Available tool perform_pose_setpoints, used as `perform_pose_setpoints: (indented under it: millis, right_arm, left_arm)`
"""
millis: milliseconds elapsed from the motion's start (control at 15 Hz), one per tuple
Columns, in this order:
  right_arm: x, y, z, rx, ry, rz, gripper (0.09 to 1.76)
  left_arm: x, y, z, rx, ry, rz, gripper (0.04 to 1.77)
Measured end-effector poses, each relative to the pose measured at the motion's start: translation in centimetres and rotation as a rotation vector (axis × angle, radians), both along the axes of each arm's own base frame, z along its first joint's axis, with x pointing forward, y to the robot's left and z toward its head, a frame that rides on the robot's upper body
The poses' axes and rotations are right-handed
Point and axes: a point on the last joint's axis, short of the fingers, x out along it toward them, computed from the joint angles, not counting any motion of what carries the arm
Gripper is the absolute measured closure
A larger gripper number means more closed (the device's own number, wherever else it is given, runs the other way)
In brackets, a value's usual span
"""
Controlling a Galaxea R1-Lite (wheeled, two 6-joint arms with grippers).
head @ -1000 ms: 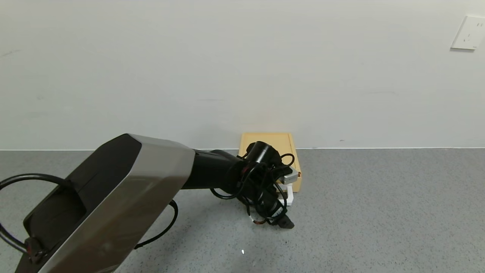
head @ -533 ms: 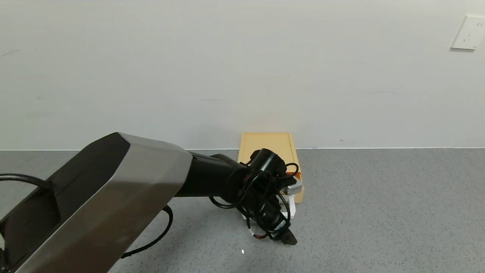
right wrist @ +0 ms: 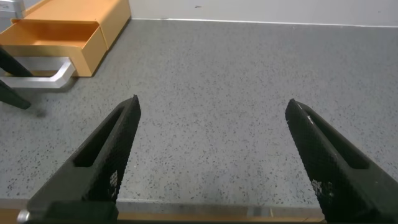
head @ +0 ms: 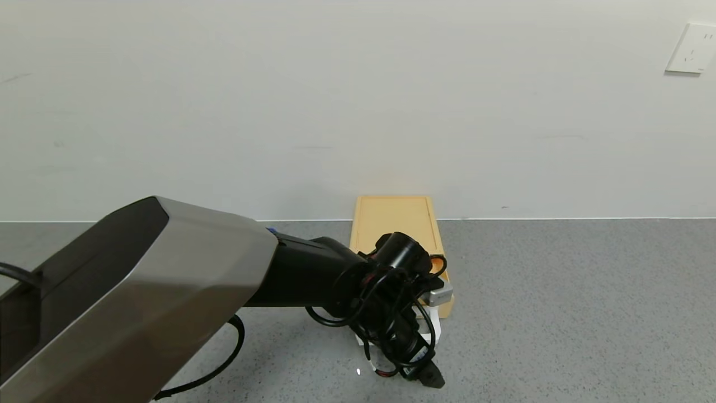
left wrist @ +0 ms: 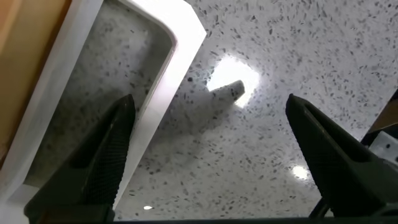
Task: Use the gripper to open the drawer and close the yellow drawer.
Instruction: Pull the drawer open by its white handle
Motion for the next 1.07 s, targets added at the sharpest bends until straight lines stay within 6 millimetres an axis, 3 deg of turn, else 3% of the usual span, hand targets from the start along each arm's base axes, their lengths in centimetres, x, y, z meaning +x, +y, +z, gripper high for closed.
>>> perform_pose_setpoints:
  millis: [533, 1067]
  right_arm:
    - [0.0, 0.0, 0.0, 0.0, 0.0, 0.0, 0.14]
    - [0.0, 0.0, 0.0, 0.0, 0.0, 0.0, 0.14]
  left_arm:
    - [-2.8, -0.4, 0.3, 0.008, 0.037, -0.02, 0.08]
    - [-4.2, -0.3, 0.2, 0.024, 0.064, -0.02, 0.08]
